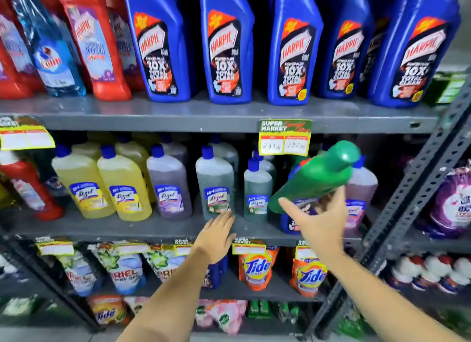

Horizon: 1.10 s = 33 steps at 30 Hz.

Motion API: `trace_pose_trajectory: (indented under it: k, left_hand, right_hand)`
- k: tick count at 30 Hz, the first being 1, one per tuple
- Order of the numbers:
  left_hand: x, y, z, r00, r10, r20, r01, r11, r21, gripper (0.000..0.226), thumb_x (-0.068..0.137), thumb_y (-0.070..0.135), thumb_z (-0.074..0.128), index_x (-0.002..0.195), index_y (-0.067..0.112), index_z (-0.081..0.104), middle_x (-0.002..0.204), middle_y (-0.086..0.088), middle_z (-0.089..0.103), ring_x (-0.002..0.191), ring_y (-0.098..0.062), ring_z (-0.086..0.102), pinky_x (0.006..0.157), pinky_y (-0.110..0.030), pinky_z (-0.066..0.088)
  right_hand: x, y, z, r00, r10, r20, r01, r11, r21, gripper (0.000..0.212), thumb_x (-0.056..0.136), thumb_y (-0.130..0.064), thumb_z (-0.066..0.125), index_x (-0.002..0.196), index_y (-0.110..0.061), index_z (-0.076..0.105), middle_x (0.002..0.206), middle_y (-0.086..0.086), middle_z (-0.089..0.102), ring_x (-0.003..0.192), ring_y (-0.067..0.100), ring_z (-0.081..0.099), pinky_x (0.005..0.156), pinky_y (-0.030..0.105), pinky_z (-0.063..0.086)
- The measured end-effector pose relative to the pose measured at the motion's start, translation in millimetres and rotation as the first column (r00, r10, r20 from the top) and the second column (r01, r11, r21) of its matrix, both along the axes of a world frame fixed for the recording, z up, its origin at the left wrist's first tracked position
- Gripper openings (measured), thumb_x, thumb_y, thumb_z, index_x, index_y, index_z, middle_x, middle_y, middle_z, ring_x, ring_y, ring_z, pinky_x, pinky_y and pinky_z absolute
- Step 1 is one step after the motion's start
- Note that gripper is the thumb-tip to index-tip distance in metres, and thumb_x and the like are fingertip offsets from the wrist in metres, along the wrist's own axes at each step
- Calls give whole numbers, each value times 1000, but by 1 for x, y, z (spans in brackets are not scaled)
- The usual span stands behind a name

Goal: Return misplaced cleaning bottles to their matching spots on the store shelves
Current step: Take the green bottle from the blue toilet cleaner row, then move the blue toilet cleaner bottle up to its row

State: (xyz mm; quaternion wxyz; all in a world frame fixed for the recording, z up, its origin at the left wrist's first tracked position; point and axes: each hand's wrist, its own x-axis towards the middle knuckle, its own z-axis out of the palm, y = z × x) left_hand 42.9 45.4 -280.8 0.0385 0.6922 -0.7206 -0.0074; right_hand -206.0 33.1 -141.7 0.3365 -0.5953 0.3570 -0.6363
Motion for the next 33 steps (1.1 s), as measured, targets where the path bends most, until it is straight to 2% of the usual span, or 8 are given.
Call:
trace_pose_trajectory:
  k: [5,9,13,16,23,27,31,33]
  left_hand:
    - [-5,-2,-27,999,37,15,-40,975,217,64,103,47,26,154,16,5,162,-3,-5,148,-22,1,118,-44,7]
    - [-5,3,-47,995,41,87,-55,984,171,72,100,55,24,153,15,-6,162,-5,-9,147,-22,-10,117,-45,-4]
    - [0,4,-49,999,-4,38,0,992,122,89,84,72,-8,153,16,-2,162,-5,-6,148,-22,-7,117,-44,-3]
    - [3,5,-50,999,-10,30,7,993,116,74,97,61,15,154,16,-2,162,-5,-7,147,-21,-8,118,-43,-2]
    - [1,7,-56,1000,-6,24,4,997,82,71,100,53,28,154,14,1,162,-7,-4,147,-24,-6,118,-45,-3]
    - [-1,8,-54,1000,-6,19,5,998,61,79,92,61,9,154,12,7,162,-8,3,148,-25,-2,118,-45,-2]
    - [-1,9,-55,999,3,47,-5,999,32,72,98,54,25,154,12,8,162,-8,6,148,-26,1,118,-44,1]
    - [-2,9,-55,999,7,42,-9,999,38,74,95,57,16,154,13,7,162,-8,5,148,-25,0,118,-44,0]
  right_hand:
    - [46,-13,-56,990,11,-141,13,986,167,69,58,-22,93,115,-20,54,108,-3,69,101,11,66,91,36,54]
    - [76,-41,-83,977,-60,-205,117,953,279,75,54,-37,91,117,-21,52,110,-1,66,101,16,64,92,41,53]
    - [90,-55,-108,959,-61,-276,159,924,348,80,54,-40,89,121,-18,50,114,3,63,104,20,62,92,44,52]
    - [94,-55,-123,938,-30,-346,165,915,369,86,55,-44,87,126,-18,46,121,5,60,110,23,60,95,45,51]
    - [96,-54,-131,890,-27,-456,192,928,319,93,66,-39,86,138,-11,35,131,9,48,118,29,54,95,42,48]
    - [92,-45,-133,877,-41,-480,190,945,265,101,67,-44,85,143,-11,27,141,11,37,125,29,47,99,42,45]
    - [73,-39,-130,859,-312,-405,383,918,105,87,80,-48,68,145,-6,29,143,19,38,130,34,39,104,54,37]
    - [59,-49,-124,827,-434,-357,502,856,124,84,79,-46,64,144,-3,32,142,24,39,127,38,38,101,55,33]
